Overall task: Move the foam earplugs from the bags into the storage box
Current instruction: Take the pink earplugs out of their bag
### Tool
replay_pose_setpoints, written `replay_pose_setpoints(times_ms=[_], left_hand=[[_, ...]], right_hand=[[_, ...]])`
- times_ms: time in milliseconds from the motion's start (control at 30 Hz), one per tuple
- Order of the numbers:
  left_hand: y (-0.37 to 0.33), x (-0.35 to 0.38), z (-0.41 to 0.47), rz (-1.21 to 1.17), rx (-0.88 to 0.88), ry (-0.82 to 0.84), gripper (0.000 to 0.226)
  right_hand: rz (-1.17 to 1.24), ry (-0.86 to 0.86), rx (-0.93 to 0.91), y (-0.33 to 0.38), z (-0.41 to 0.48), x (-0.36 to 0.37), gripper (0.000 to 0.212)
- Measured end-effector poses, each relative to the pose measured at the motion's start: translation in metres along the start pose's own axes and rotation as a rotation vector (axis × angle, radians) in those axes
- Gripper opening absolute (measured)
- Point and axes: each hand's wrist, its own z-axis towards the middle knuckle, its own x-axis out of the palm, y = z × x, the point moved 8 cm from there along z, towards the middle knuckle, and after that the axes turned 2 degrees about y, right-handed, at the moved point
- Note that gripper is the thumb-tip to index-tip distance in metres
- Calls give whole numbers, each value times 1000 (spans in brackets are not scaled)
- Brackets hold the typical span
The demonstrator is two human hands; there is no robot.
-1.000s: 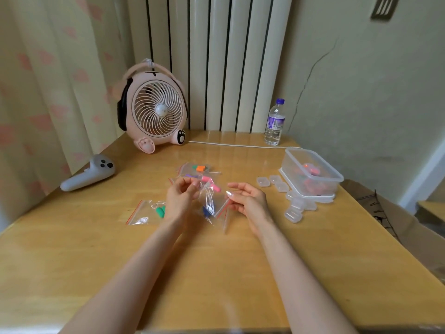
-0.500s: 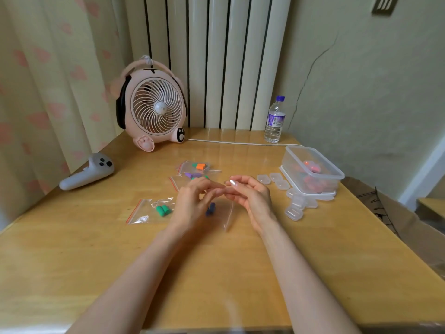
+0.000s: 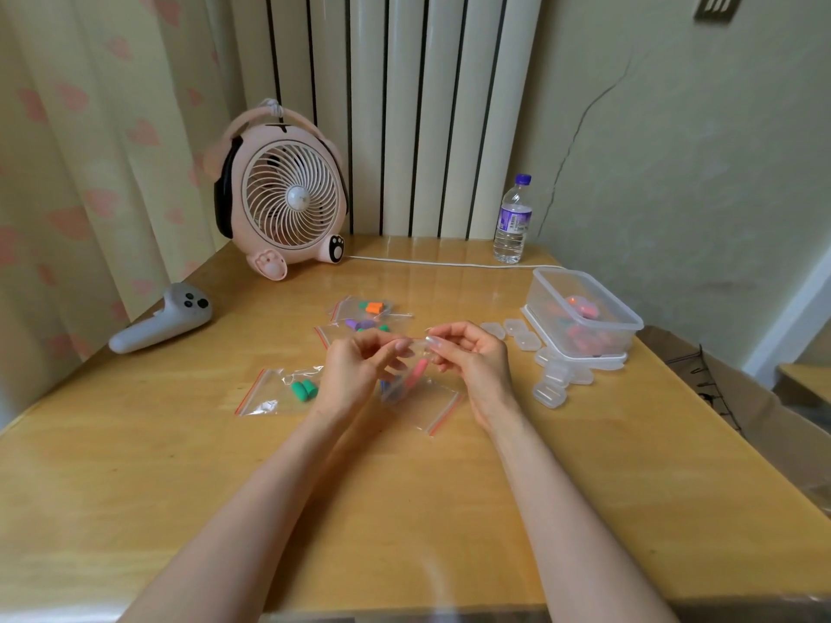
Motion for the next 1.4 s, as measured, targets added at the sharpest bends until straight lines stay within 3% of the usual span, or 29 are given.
replay_pose_setpoints(times_ms=[233,500,667,767,833,933,1233,1400], left_hand=[[7,5,-3,-101,-131,57,10],[8,1,-6,-193,-198,12,32],[-1,6,-9,-228,-141,42,23],[-6,2,-3,-66,1,78,14],[-4,3,-1,3,28,140,5],[-1,5,0,48,38,159,8],[-6,8,-1,-203,39,169,9],[-8,7,-3,-242,49,169,10]], right_hand=[[-250,132,-144,9,-1,14,24],[-264,192,-93,-1,0,17,28],[-268,167,-56,-7,2,14,26],[-263,120,-70,-4,4,10,23],[-277,100,-83,-4,6,6,22],[-266,104,-96,-1,6,5,22],[-148,190,-40,4,-1,12,19],[-221,152,-75,5,-2,12,26]])
